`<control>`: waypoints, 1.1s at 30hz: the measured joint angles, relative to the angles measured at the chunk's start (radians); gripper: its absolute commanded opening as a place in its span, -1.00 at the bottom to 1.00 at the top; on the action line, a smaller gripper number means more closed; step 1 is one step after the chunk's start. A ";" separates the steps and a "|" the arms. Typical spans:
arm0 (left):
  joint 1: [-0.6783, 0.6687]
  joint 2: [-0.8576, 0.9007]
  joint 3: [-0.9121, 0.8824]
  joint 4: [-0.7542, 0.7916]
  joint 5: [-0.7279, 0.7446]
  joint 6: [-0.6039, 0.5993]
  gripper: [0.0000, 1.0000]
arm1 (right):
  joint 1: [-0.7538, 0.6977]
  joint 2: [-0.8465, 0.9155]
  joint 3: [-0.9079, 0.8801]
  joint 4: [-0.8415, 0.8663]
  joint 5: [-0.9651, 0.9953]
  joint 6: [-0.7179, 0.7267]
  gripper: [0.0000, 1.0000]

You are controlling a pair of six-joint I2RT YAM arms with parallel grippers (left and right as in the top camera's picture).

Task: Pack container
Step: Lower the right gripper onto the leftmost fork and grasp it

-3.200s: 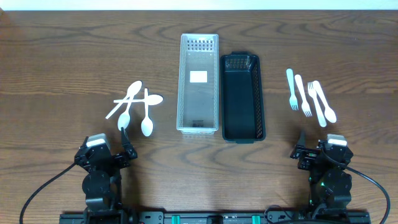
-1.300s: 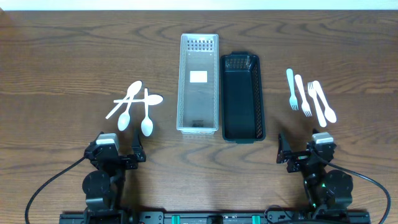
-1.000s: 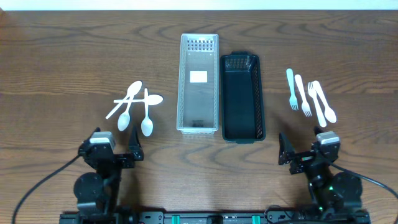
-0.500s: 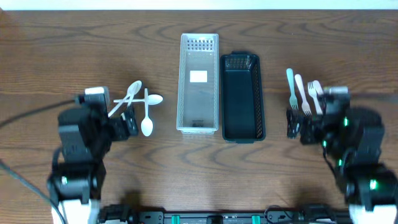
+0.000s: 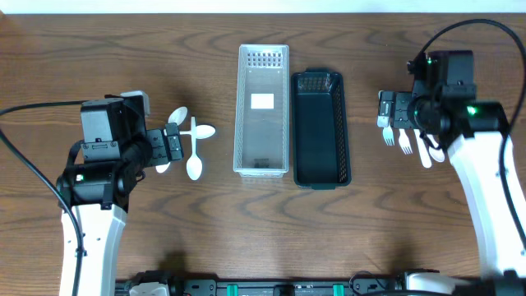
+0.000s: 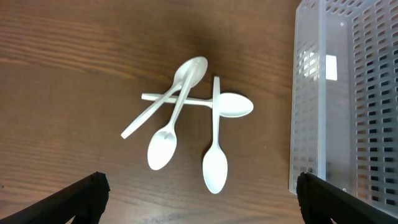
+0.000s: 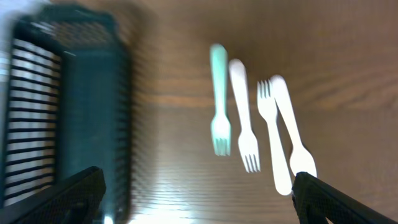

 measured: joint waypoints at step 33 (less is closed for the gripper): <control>0.000 0.008 0.000 -0.012 0.000 0.000 0.96 | -0.069 0.493 0.000 0.280 -0.081 -0.061 0.16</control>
